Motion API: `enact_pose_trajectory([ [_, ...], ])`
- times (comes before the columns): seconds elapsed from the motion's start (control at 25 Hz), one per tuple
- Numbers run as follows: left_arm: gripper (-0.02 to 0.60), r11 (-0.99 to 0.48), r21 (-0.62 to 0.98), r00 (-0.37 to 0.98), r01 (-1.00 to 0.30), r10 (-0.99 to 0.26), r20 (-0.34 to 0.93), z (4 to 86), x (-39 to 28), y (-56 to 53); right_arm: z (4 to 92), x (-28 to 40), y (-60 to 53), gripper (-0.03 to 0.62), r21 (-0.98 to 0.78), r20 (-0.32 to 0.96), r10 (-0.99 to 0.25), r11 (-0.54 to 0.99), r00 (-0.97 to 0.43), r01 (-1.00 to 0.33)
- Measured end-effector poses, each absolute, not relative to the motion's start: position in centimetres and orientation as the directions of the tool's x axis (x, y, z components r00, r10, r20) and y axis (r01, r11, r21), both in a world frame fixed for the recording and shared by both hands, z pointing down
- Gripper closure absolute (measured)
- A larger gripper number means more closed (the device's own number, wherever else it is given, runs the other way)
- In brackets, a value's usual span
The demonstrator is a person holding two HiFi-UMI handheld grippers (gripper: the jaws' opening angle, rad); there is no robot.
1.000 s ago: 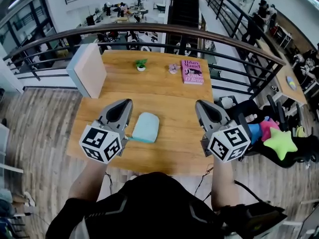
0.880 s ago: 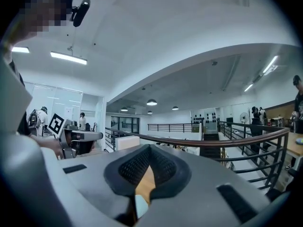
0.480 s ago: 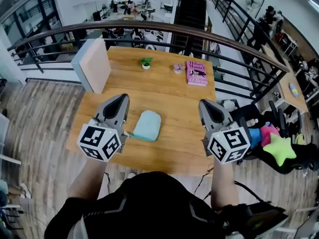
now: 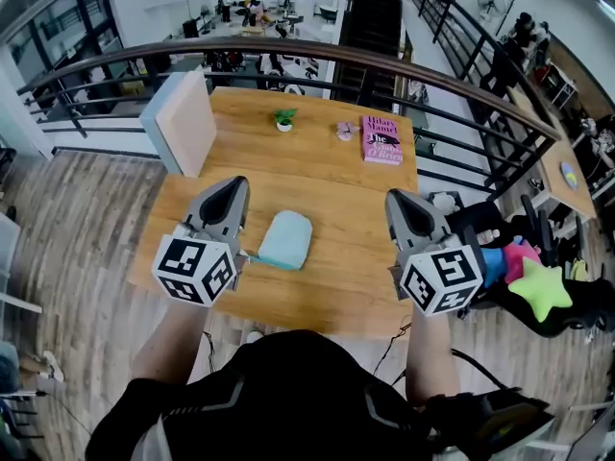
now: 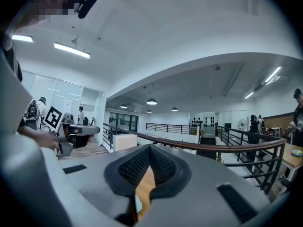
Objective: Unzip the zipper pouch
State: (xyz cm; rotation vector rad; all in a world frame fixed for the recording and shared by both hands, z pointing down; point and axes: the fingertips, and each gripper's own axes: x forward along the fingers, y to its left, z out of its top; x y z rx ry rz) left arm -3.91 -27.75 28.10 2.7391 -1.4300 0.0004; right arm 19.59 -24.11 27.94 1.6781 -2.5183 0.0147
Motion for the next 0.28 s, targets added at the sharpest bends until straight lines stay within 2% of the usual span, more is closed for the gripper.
enact_pose_trajectory([
  [0.28,0.552,-0.575,0.006,0.575,-0.818,-0.817,0.033,28.35,-2.99,-27.41,28.41,19.89,-24.03,0.586,0.044,0.112,-0.92,0.383,-0.377,-0.923],
])
